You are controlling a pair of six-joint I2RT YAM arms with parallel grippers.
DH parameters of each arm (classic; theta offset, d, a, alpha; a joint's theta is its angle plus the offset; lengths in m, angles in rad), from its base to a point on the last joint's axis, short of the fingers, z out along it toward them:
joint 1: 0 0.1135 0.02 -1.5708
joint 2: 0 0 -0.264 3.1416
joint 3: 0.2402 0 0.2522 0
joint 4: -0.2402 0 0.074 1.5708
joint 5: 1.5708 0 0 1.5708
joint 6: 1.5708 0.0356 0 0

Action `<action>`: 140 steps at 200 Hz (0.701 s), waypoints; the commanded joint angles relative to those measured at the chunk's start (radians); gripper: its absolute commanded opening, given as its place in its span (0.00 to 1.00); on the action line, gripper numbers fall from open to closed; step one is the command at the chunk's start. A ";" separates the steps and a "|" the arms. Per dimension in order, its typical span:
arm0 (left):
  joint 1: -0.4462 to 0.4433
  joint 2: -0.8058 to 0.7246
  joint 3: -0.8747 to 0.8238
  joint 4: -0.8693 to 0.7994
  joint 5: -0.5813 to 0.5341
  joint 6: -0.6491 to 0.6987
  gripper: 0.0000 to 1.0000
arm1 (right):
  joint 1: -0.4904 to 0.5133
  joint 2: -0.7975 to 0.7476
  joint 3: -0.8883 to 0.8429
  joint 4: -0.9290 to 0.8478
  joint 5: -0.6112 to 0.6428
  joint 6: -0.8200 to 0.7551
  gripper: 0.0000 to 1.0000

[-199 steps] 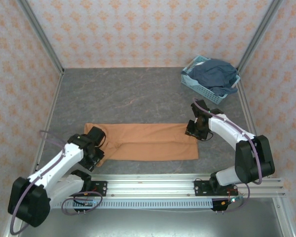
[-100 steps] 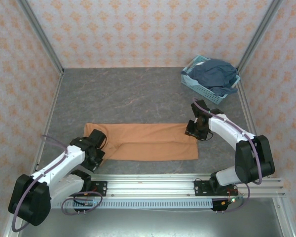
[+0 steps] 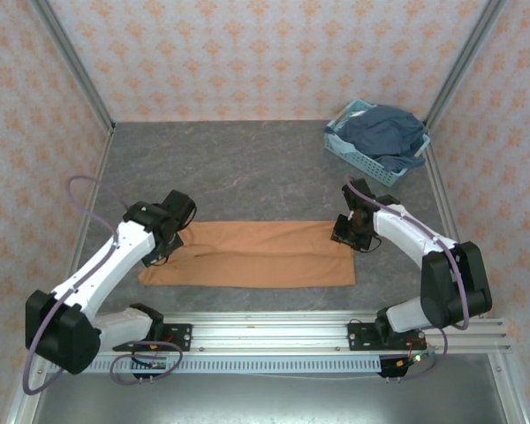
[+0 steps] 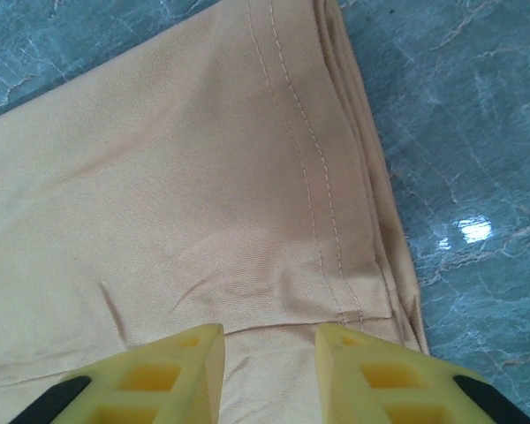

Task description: Fold and stack the t-shirts

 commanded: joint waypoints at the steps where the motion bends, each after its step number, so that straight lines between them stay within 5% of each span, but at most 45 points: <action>1: 0.001 0.043 0.036 -0.059 -0.150 0.099 0.00 | 0.005 -0.015 -0.015 -0.003 0.008 -0.002 0.32; 109: 0.127 0.433 -0.074 0.175 -0.122 0.136 0.00 | 0.006 -0.025 -0.026 -0.012 0.010 -0.001 0.33; 140: 0.135 0.425 -0.037 0.133 -0.103 0.134 0.46 | 0.005 -0.033 -0.025 -0.015 0.017 0.004 0.32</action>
